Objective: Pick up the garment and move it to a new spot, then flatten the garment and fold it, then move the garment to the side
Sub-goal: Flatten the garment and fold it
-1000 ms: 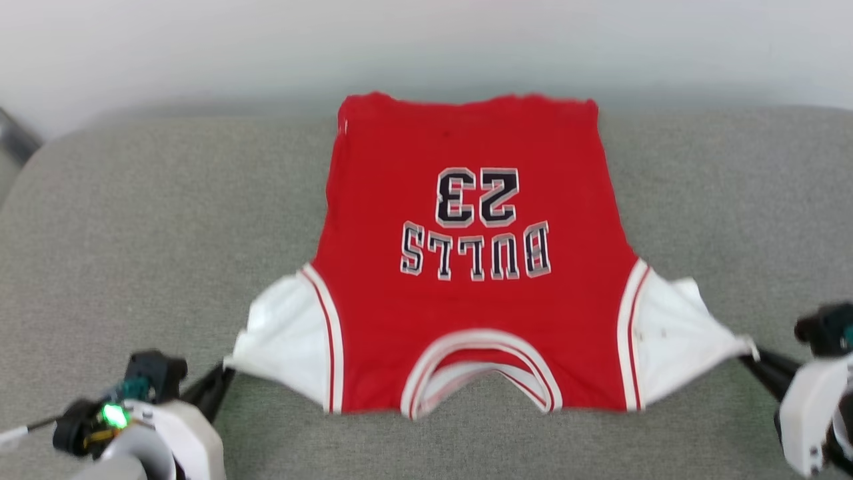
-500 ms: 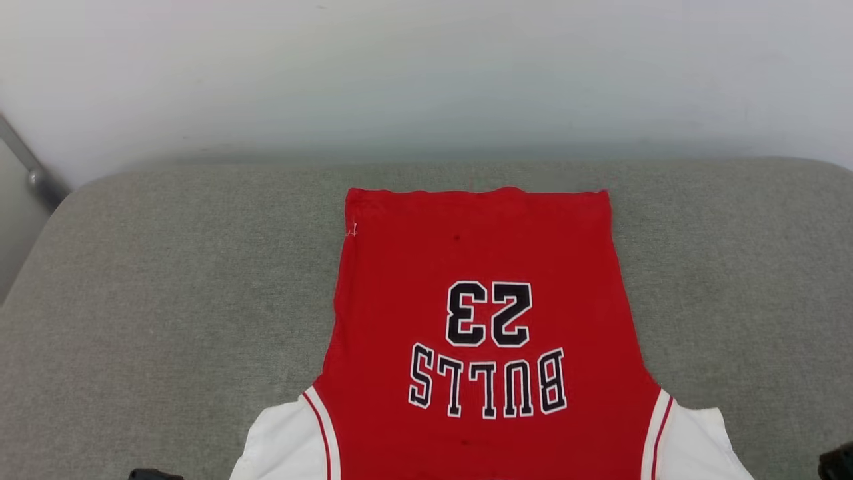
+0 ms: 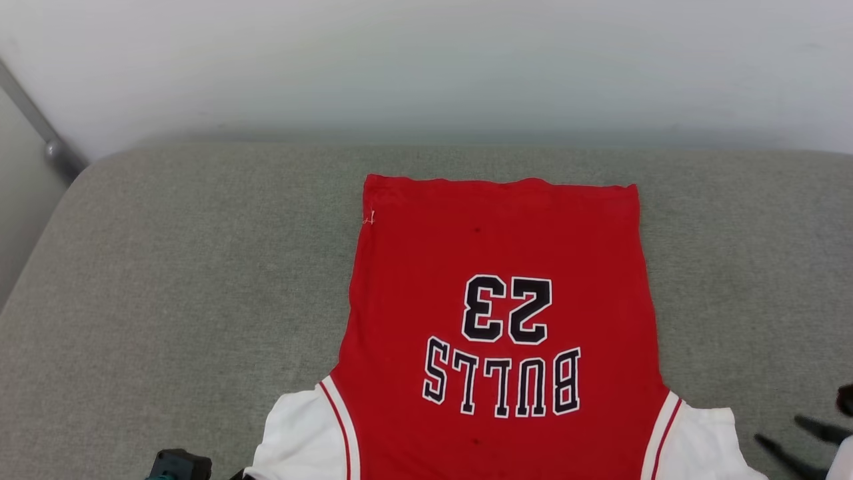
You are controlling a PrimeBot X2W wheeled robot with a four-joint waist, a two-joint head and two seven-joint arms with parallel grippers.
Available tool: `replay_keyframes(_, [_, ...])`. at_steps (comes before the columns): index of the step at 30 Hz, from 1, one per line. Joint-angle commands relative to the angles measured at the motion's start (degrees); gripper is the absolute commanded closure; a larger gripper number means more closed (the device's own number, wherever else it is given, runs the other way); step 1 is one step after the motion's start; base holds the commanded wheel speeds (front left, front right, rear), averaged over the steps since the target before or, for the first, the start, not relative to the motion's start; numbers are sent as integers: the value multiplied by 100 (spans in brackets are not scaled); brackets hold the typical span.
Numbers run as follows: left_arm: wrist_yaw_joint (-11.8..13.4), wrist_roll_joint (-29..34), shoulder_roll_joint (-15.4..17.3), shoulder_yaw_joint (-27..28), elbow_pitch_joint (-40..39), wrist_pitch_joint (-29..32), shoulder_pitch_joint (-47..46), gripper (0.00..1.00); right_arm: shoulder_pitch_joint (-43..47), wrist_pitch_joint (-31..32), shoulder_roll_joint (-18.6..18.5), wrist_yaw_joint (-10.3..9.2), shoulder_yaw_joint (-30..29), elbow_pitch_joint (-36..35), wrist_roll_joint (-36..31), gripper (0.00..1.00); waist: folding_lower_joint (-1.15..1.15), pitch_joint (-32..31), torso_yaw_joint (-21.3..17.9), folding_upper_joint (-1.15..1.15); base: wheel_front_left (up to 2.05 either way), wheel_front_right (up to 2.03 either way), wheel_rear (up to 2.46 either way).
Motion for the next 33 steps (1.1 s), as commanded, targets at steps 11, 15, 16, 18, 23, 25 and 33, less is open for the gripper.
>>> replay_keyframes(11, [301, 554, 25, 70, -647, 5, -594, 100, -1683, 1348, -898, -6, -1207, -1107, 248, 0, 1, 876, 484, 0, 0, 0, 0])
replay_keyframes(15, [339, 780, -28, 93, -837, 43, -897, 100, -2700, 2453, -1213, -6, -1034, -1147, 532, 0, 1, 1330, 733, 0, 0, 0, 0])
replay_keyframes(16, [344, 828, -42, 94, -874, 50, -957, 100, -2970, 2757, -1229, -6, -976, -1096, 632, 0, 1, 1441, 796, 0, 0, 0, 0])
replay_keyframes(18, [361, 916, -70, 107, -951, 46, -1077, 100, -3479, 3415, -1315, -6, -820, -1011, 724, 0, 1, 1655, 914, 0, 0, 0, 0])
replay_keyframes(23, [433, 1074, -160, 182, -1163, -3, -1301, 100, -4788, 4885, -1212, -6, -360, -727, 581, 0, 1, 2177, 1160, 0, 0, 0, 0])
replay_keyframes(25, [432, 1153, -196, 193, -1220, -14, -1393, 100, -5261, 5290, -1073, -6, -244, -586, 470, 0, 1, 2378, 1257, 0, 0, 0, 0])
replay_keyframes(33, [551, 1496, -299, 188, -1457, -45, -1695, 100, -6410, 6102, -420, -6, -120, 258, -169, 0, 1, 2974, 1556, 0, 0, 0, 0])
